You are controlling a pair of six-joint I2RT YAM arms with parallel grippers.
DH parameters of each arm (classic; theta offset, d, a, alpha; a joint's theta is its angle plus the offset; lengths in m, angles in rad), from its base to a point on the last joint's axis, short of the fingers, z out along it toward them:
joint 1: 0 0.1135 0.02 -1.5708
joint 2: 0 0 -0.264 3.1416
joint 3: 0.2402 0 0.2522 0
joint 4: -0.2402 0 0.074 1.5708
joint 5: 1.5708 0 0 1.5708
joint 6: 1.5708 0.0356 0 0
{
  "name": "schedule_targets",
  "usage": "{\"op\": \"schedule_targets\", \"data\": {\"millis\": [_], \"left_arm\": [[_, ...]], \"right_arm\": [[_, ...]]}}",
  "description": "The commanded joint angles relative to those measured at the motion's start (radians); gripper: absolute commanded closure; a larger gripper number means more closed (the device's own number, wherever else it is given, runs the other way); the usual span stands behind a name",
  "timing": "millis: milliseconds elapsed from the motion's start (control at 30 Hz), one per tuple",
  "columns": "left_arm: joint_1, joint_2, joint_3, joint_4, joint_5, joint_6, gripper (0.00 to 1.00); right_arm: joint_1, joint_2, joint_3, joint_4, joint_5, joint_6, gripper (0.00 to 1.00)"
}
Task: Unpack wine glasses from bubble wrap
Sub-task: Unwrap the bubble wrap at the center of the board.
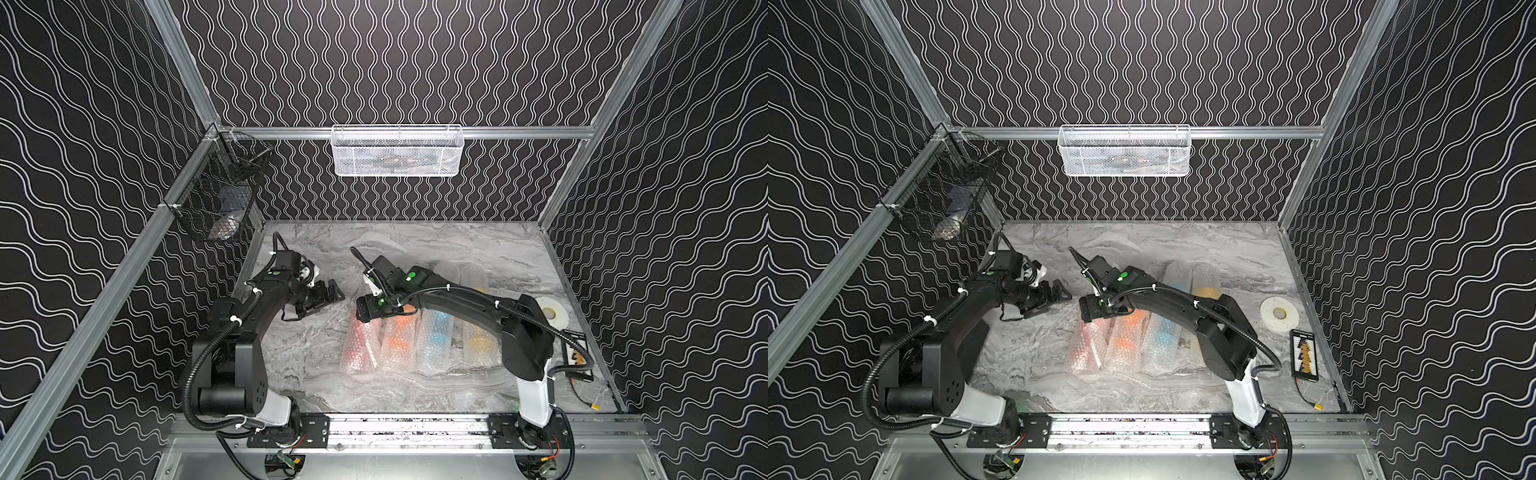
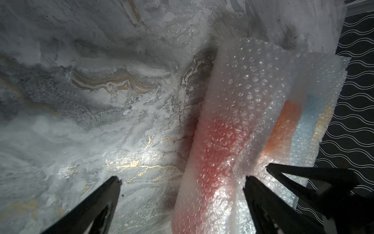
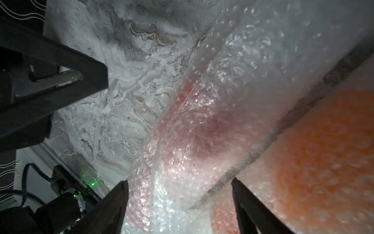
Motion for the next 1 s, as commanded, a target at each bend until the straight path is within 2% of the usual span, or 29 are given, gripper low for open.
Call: {"op": "schedule_targets", "data": {"millis": [0,167,333,567,767,967], "left_arm": [[0.01,0.007,-0.004,0.029,0.048,0.014,0.01],[0.014,0.011,-0.012,0.036,0.066,0.01,0.01],[0.014,0.023,-0.014,0.042,0.078,0.008,0.01],[0.014,0.031,-0.017,0.049,0.107,0.005,0.01],[0.014,0.029,-0.024,0.058,0.127,0.001,0.01],[0.015,0.031,-0.027,0.062,0.142,-0.001,0.01]], "right_arm": [[0.027,0.044,0.066,-0.104,0.102,-0.038,0.2],[0.036,0.08,0.114,-0.14,0.14,-0.06,0.31],[0.067,0.109,0.178,-0.187,0.194,-0.079,0.34],[0.099,0.151,0.229,-0.207,0.201,-0.078,0.4],[0.1,0.156,0.226,-0.223,0.24,-0.073,0.46],[0.1,0.148,0.218,-0.223,0.253,-0.06,0.65]]}}
